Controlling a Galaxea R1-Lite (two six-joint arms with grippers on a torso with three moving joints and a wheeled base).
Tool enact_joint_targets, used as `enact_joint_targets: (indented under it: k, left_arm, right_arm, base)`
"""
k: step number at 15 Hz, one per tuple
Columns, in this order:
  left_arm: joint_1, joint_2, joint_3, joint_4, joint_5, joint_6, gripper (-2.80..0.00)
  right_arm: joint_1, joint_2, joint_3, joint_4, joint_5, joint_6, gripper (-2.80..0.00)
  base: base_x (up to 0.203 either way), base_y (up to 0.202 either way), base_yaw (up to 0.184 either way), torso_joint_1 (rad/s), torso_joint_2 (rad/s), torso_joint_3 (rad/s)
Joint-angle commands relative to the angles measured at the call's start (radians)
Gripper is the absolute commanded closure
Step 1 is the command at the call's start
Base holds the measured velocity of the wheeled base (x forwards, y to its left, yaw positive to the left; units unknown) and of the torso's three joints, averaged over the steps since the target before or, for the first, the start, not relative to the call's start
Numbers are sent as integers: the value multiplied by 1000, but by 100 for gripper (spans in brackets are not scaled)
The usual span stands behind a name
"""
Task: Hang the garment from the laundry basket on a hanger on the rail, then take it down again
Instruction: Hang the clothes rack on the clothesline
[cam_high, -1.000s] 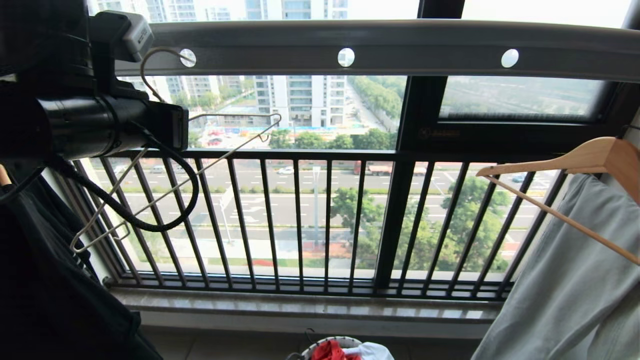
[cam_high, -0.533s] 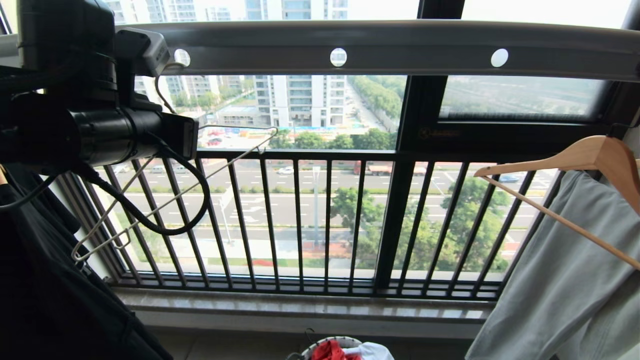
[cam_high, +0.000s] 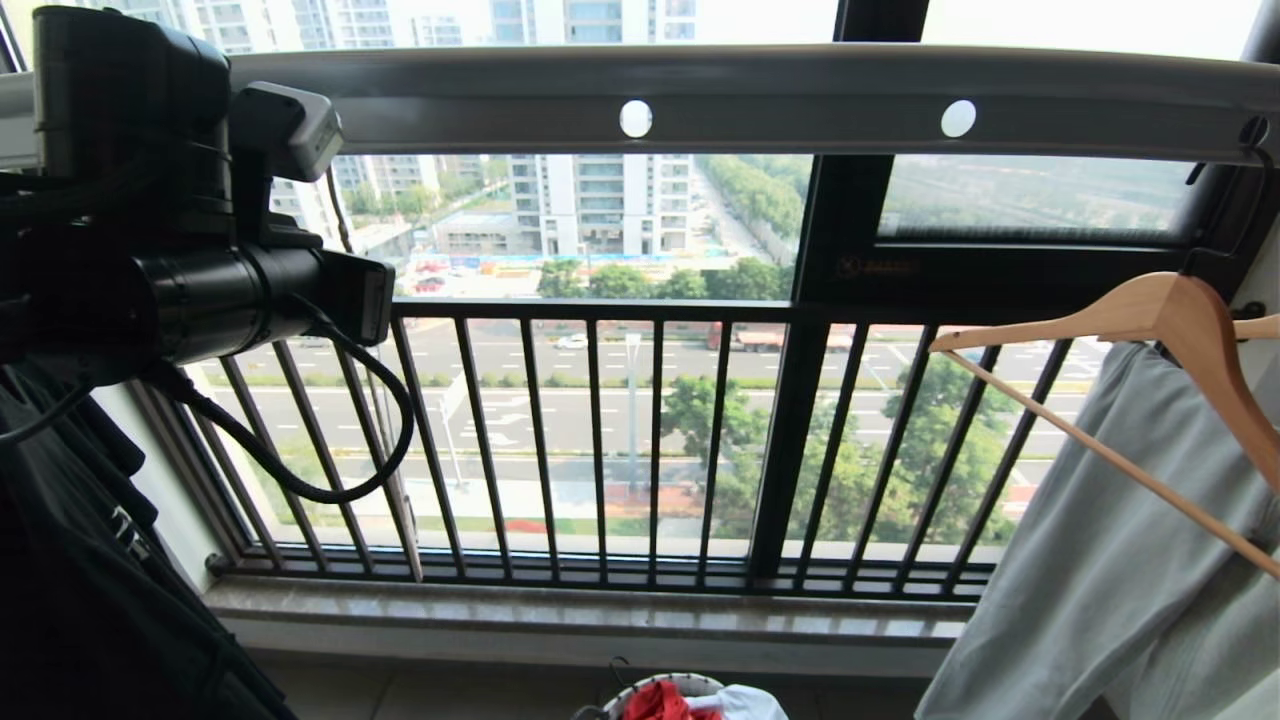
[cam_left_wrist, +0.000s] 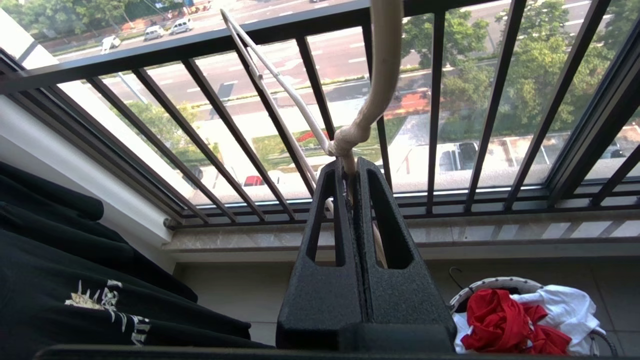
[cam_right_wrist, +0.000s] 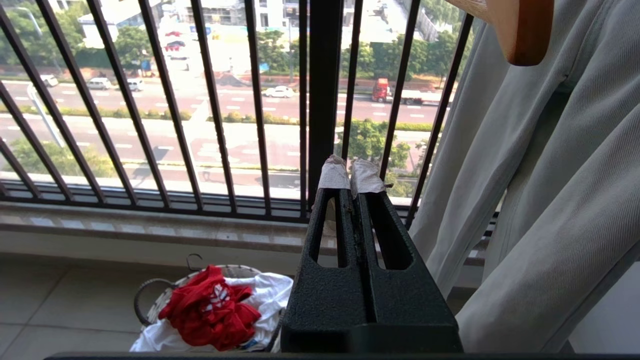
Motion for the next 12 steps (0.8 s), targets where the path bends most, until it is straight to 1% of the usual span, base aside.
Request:
enact_joint_targets:
  k: [1,12]
  left_arm:
    - [1,-3,17,10,1,-3,0]
    - [1,-65,115,9,-2,-10,0]
  right_arm:
    - [1,2,1,0,0,0,0]
    - [1,1,0,0,0,0,0]
  base:
    - [0,0,0,0,0,0]
    - [0,0,0,0,0,0]
